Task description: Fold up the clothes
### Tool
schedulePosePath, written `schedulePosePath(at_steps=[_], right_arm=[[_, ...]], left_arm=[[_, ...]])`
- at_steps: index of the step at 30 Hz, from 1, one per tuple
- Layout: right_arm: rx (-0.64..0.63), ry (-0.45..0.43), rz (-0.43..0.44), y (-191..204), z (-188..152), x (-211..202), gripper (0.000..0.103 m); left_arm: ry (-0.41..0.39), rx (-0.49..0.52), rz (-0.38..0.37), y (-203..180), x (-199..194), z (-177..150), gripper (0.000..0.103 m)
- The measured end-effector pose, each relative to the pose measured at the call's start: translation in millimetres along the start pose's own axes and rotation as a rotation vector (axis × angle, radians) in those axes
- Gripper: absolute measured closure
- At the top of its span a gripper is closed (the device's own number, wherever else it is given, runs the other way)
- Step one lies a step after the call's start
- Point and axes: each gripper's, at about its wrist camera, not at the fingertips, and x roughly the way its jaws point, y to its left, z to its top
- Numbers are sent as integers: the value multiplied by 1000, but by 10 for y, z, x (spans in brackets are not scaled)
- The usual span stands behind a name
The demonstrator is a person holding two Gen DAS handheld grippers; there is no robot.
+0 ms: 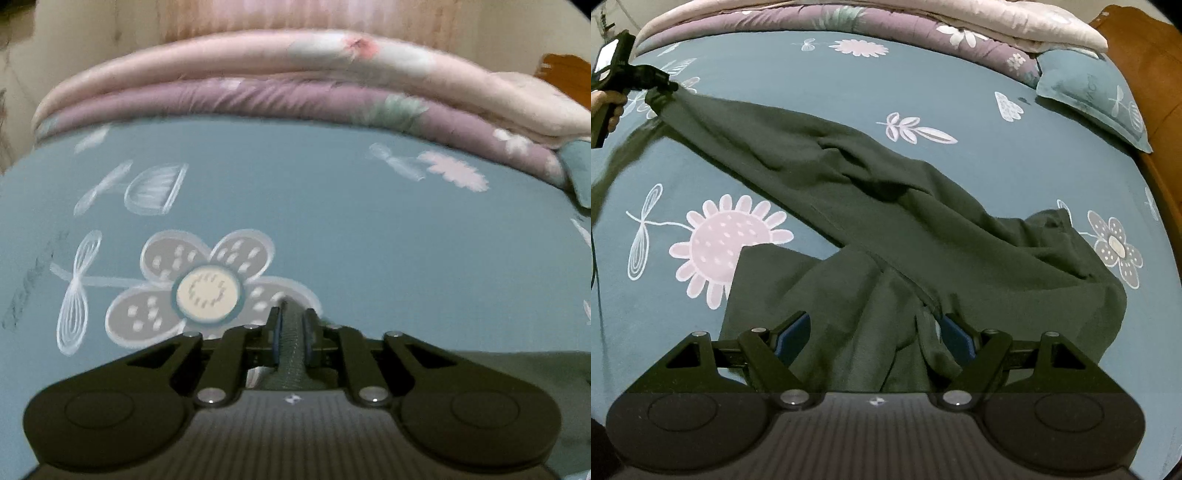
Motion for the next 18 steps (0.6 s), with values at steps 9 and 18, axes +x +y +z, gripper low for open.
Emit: schedulePosePath(at_steps=[9, 18], right_arm=[[18, -2, 24, -27, 32, 36, 21], [-13, -18, 54, 98, 140, 54, 21]], left_arm=[[35, -332, -147, 512, -517, -211, 66], [139, -599, -313, 481, -368, -943, 57]])
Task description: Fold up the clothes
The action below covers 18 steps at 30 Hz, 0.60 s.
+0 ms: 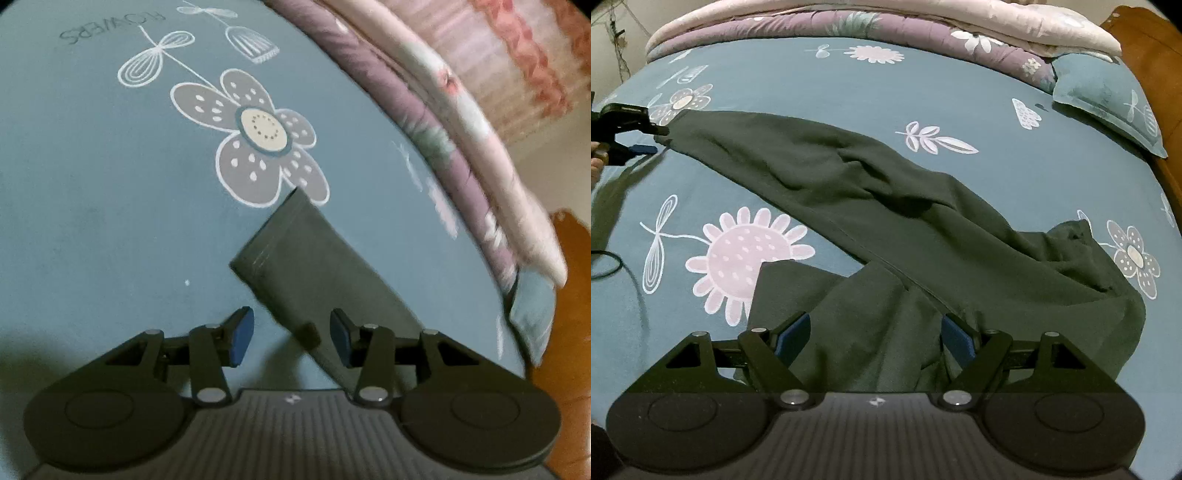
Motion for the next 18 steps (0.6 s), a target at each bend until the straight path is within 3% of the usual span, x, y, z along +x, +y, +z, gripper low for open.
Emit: schedulePosePath(at_steps=[3, 4, 5, 8, 14, 18], right_arm=[[-5, -2, 4, 15, 6, -9, 21], [-4, -1, 4, 13, 2, -9, 21], [-3, 0, 3, 11, -3, -8, 21], [2, -1, -6, -11, -22, -9, 21], [45, -10, -34, -174, -74, -59, 21], [80, -9, -43, -306, -107, -47, 21]], left_arm=[[-41, 20, 15, -57, 88, 2, 62], [-50, 54, 49, -112, 96, -6, 79], [-60, 87, 83, -166, 104, -15, 102], [-87, 162, 184, -281, 92, -30, 102], [-110, 207, 290, -155, -186, 88, 101], [-91, 221, 205, -165, -396, 42, 94]])
